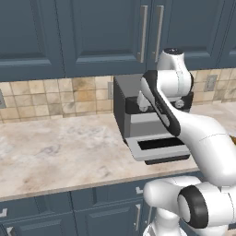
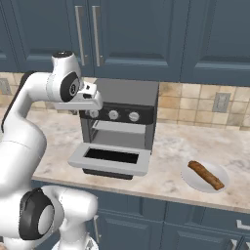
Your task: Pull the toaster oven rack outwards. Pick up the baguette from the plate and place it on the toaster oven rack. Close the toaster oven door fully and set the temperature to the lowest setting.
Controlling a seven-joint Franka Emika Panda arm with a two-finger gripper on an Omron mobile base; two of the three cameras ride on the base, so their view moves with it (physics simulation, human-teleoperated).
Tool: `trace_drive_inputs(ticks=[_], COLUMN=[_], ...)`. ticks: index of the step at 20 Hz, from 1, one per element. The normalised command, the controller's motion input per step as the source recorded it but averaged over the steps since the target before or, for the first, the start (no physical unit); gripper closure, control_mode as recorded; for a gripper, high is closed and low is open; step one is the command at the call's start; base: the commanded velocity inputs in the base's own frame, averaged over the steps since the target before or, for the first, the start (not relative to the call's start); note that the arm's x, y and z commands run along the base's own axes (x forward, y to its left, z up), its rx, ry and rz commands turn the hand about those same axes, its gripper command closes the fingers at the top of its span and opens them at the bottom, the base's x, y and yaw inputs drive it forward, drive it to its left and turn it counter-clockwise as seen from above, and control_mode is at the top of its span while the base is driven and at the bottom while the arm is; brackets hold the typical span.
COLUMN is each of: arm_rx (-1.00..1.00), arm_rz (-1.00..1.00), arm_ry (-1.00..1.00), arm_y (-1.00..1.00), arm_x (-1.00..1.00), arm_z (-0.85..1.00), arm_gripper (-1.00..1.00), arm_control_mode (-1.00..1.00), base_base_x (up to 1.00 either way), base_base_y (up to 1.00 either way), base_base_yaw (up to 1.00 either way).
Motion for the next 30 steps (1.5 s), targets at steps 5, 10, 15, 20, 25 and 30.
trace_drive_inputs(ticks=[5, 10, 15, 20, 25, 30], arm_rx=[0.00, 0.01, 0.06, 0.19, 0.20, 0.11], arm_rz=[0.00, 0.00, 0.00, 0.00, 0.00, 0.00], arm_ry=[-0.03, -0.08, -0.11, -0.10, -0.10, -0.18], arm_y=[0.00, 0.00, -0.09, -0.33, -0.36, -0.30], arm_x=[-0.21, -0.33, -0.24, -0.07, -0.03, -0.03], arm_z=[0.00, -0.03, -0.12, -0.21, -0.23, -0.25], arm_gripper=[-1.00, -1.00, -1.00, -1.00, -1.00, -1.00], arm_control_mode=[-1.00, -1.00, -1.00, -1.00, -1.00, -1.00], base_base_x=[0.00, 0.00, 0.00, 0.00, 0.00, 0.00], base_base_y=[0.00, 0.00, 0.00, 0.00, 0.00, 0.00], base_base_yaw=[0.00, 0.00, 0.00, 0.00, 0.00, 0.00])
